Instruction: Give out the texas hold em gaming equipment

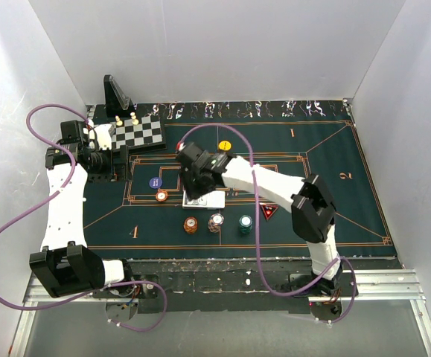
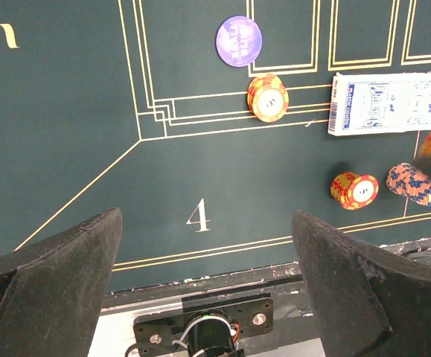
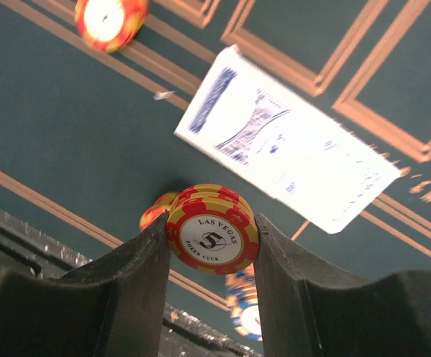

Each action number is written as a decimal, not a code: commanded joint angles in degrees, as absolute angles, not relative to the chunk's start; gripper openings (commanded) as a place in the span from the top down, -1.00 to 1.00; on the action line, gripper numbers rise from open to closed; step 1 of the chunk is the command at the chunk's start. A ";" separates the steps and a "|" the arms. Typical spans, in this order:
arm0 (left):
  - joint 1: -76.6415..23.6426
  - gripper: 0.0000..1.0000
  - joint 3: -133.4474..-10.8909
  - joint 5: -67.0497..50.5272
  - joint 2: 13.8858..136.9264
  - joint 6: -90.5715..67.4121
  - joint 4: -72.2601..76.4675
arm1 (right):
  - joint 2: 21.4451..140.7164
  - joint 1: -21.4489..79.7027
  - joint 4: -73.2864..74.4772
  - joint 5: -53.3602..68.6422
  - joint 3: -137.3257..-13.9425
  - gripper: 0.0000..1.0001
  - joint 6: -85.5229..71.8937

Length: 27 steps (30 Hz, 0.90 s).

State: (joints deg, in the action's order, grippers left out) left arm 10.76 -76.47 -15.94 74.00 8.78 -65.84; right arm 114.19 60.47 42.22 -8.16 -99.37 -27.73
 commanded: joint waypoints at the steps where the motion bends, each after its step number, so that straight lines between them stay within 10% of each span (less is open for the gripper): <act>1: 10.99 -0.96 -77.78 -16.52 72.69 9.32 -66.27 | 110.39 50.56 42.62 -8.52 -103.35 0.19 -26.46; 12: 10.99 -0.96 -77.61 -18.80 73.21 11.07 -66.80 | 124.61 30.51 43.24 -10.37 -116.35 0.24 -23.56; 27: 10.99 -0.96 -80.16 -22.85 77.96 13.18 -68.03 | 138.25 27.51 42.98 -5.98 -124.99 0.25 -24.52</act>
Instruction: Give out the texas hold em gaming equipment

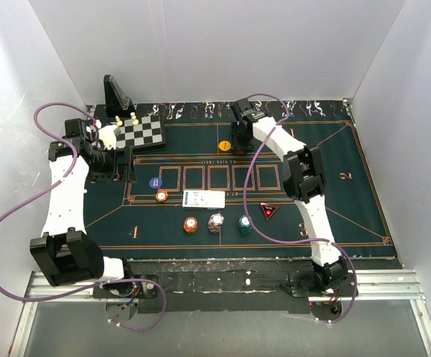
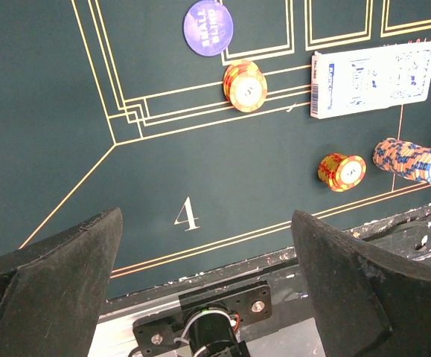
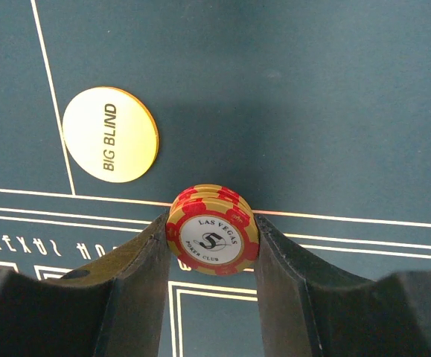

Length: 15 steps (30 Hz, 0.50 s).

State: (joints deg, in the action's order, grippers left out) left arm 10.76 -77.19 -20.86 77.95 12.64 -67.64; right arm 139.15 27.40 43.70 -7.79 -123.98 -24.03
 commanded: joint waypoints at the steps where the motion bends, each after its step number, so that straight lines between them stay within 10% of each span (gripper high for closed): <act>1: 10.99 -0.96 -80.16 -22.94 78.05 13.10 -67.85 | 138.16 27.51 42.54 -5.80 -124.20 0.23 -24.70; 15: 10.99 -0.96 -79.28 -25.40 76.03 12.66 -68.29 | 135.18 27.51 44.21 -6.85 -122.17 -0.51 -24.70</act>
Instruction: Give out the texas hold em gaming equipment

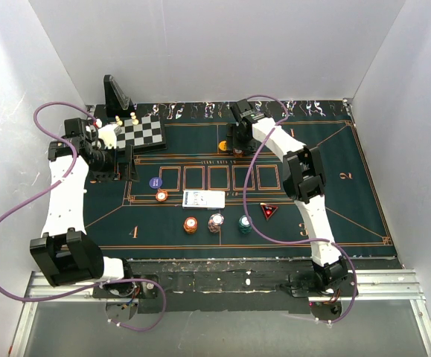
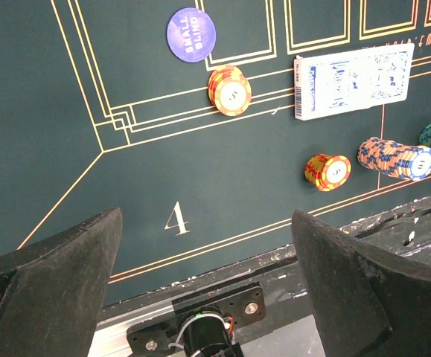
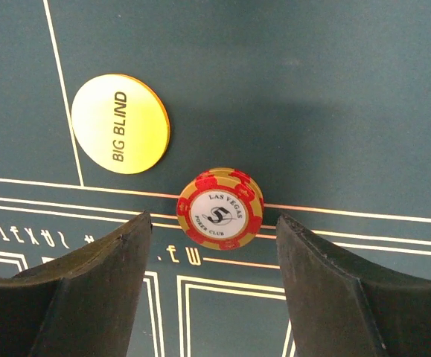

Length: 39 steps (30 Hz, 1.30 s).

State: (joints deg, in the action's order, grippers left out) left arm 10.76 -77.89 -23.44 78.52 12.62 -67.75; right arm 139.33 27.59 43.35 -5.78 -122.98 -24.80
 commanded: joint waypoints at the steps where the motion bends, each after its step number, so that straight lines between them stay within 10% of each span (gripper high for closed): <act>1: 10.99 -0.96 -79.28 -25.40 75.68 12.40 -68.47 | 134.31 27.51 44.73 -7.29 -122.26 -0.52 -24.70; 15: 10.99 -0.96 -80.24 -24.09 74.88 9.14 -68.56 | 108.90 49.46 40.34 -5.10 -103.72 -0.75 -21.71; 39: 11.07 -0.96 -80.16 -18.46 72.77 6.68 -67.59 | 116.10 66.36 41.92 -2.99 -95.36 -0.83 -25.22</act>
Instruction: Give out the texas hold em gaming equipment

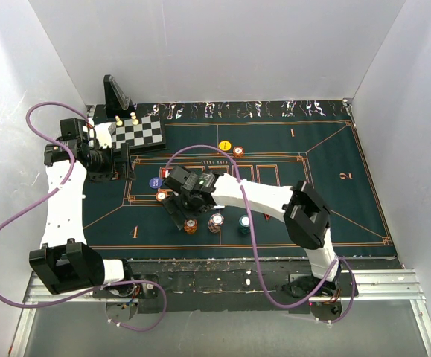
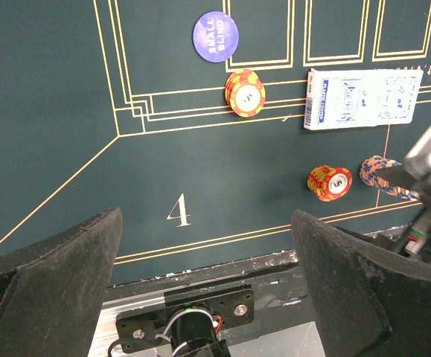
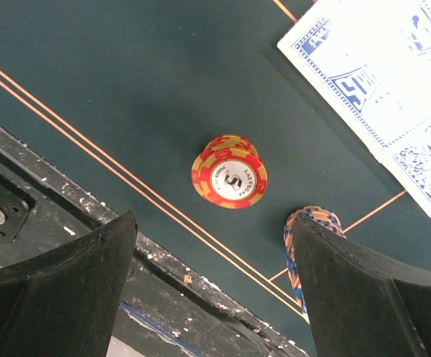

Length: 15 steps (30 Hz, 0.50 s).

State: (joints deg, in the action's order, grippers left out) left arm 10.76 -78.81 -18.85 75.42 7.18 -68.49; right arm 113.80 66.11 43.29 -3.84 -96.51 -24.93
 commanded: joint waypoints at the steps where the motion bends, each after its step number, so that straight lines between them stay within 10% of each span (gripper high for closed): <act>1: 10.99 -0.96 -79.98 -18.46 72.77 6.59 -67.50 | 116.63 66.36 41.75 -2.90 -95.36 -0.82 -25.22; 15: 10.90 -0.96 -80.42 -17.84 72.69 7.03 -67.85 | 121.81 66.36 41.75 -2.55 -97.21 -0.57 -24.96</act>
State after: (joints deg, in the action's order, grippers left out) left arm 10.76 -78.81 -18.48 75.16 6.81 -68.51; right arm 120.81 66.13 42.17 -3.11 -95.79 -25.12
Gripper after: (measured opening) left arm 0.981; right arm 0.800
